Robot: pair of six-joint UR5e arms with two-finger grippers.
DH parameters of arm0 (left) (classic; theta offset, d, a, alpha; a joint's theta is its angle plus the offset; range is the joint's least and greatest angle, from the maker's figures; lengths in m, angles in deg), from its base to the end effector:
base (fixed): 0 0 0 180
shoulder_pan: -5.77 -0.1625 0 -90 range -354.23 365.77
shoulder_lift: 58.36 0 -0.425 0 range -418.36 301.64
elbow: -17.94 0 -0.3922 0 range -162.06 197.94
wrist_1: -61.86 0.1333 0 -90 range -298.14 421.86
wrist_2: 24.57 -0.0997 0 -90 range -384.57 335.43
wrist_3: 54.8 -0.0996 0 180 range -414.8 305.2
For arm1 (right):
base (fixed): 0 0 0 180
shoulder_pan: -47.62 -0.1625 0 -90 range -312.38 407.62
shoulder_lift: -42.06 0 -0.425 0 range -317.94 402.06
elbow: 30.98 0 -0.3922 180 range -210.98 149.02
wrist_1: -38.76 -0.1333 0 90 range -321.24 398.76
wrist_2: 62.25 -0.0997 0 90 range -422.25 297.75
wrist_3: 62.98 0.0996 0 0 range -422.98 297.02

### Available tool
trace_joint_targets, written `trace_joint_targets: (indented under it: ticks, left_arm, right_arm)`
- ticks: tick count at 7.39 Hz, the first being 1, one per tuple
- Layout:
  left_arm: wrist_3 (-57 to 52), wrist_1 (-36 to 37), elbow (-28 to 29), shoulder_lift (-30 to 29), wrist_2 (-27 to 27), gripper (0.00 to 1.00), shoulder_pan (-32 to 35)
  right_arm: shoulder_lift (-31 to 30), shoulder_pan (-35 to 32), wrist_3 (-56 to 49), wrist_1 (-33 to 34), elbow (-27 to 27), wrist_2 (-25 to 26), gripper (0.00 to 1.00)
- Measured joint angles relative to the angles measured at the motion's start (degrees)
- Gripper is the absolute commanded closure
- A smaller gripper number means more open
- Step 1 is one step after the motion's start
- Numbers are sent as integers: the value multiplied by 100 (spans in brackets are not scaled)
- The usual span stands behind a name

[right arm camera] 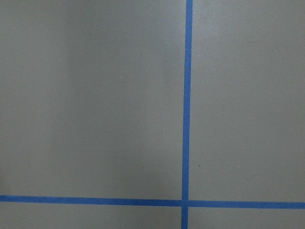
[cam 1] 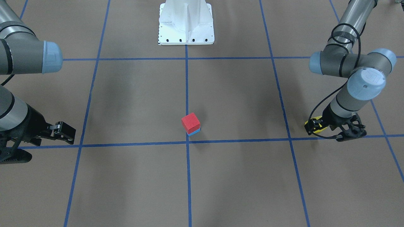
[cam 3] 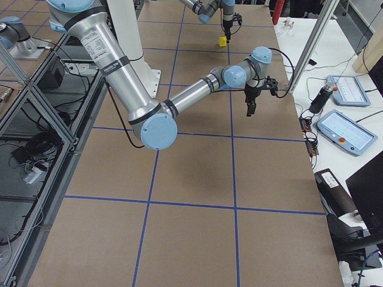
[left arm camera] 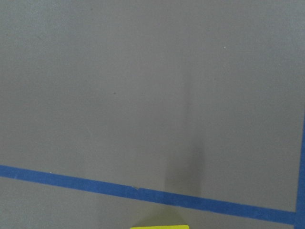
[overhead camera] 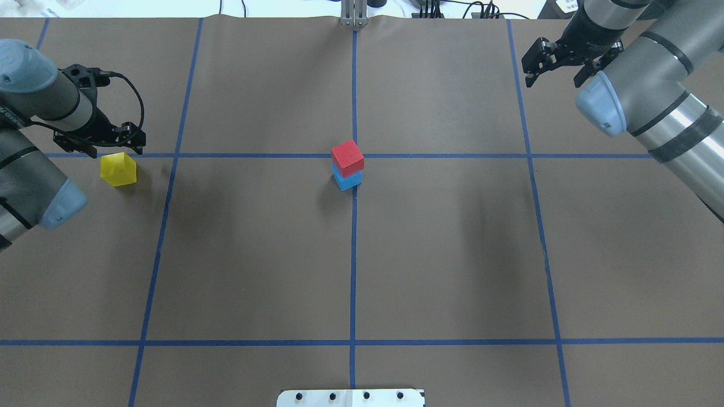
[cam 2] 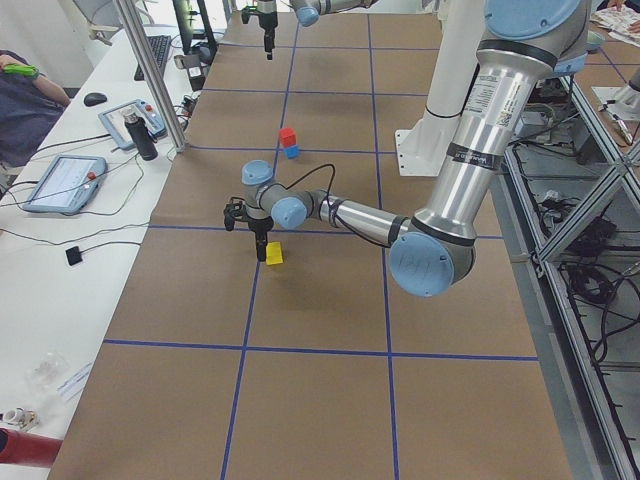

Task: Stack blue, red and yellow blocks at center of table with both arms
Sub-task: 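Grasp the yellow cube with the left gripper and lift it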

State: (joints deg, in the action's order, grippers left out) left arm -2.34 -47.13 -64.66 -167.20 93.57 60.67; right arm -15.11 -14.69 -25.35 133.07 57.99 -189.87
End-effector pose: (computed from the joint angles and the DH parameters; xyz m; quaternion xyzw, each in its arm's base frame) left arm 0.3043 -0.5832 0.5122 0.0215 0.3455 -0.0782 0.9349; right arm -0.2558 -0.6434 0.3369 0.0203 -0.3851 0.0033 0.9227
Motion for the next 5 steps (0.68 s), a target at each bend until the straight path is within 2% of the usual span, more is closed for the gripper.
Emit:
trace_joint_targets:
  ticks: [2, 3, 5]
  left_arm:
    - [1, -78, 18, 44, 8, 0, -14]
    - [1, -95, 14, 80, 15, 4, -21]
    - [16, -107, -11, 118, 219, 61, -28]
  right_arm:
    - [-23, 0, -3, 0, 7, 0, 1]
    - [-27, 0, -2, -1, 11, 0, 1]
    - [-30, -1, -1, 0, 14, 0, 1]
